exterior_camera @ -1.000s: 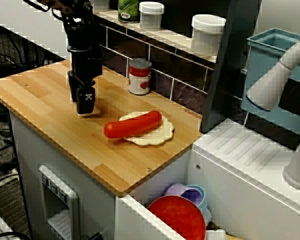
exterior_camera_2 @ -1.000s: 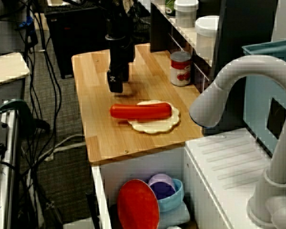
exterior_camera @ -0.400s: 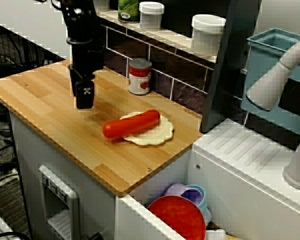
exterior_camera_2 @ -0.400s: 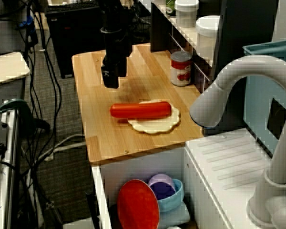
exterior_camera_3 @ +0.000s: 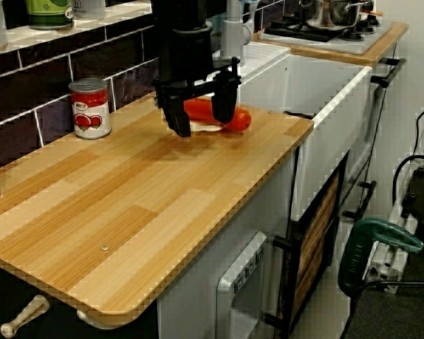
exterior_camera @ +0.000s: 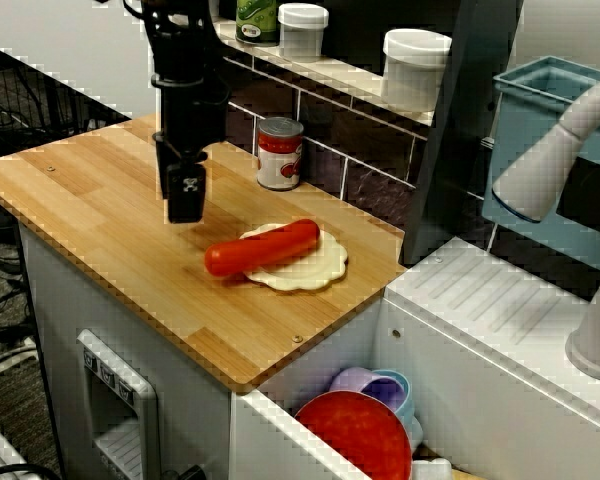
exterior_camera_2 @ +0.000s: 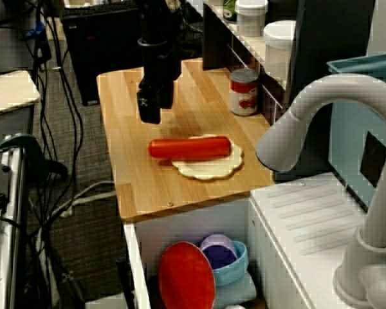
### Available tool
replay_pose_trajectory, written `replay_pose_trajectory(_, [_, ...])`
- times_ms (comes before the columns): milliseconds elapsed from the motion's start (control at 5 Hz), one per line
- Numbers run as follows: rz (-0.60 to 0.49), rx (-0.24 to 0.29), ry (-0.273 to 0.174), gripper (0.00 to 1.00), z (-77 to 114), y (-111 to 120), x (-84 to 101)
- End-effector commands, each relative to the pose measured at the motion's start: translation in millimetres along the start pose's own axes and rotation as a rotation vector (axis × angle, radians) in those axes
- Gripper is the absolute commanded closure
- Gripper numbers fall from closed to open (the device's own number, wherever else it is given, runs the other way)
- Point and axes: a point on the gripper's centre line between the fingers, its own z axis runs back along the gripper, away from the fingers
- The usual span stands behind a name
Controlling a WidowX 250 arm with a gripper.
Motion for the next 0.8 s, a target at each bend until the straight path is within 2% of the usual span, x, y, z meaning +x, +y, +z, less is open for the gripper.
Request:
replay_pose_trajectory(0, [0.050, 0.056, -0.041, 0.00, 30.1, -29.4, 13.2])
replay_pose_trajectory(200, [0.044, 0.032, -0.011, 0.00, 38.0, -39.1, 21.5])
replay_pose_trajectory(400, [0.071, 0.028, -0.013, 0.00, 38.6, -45.9, 26.5])
replay_pose_trajectory(600, [0.148, 0.067, 0.002, 0.00, 34.9, -53.0, 31.7])
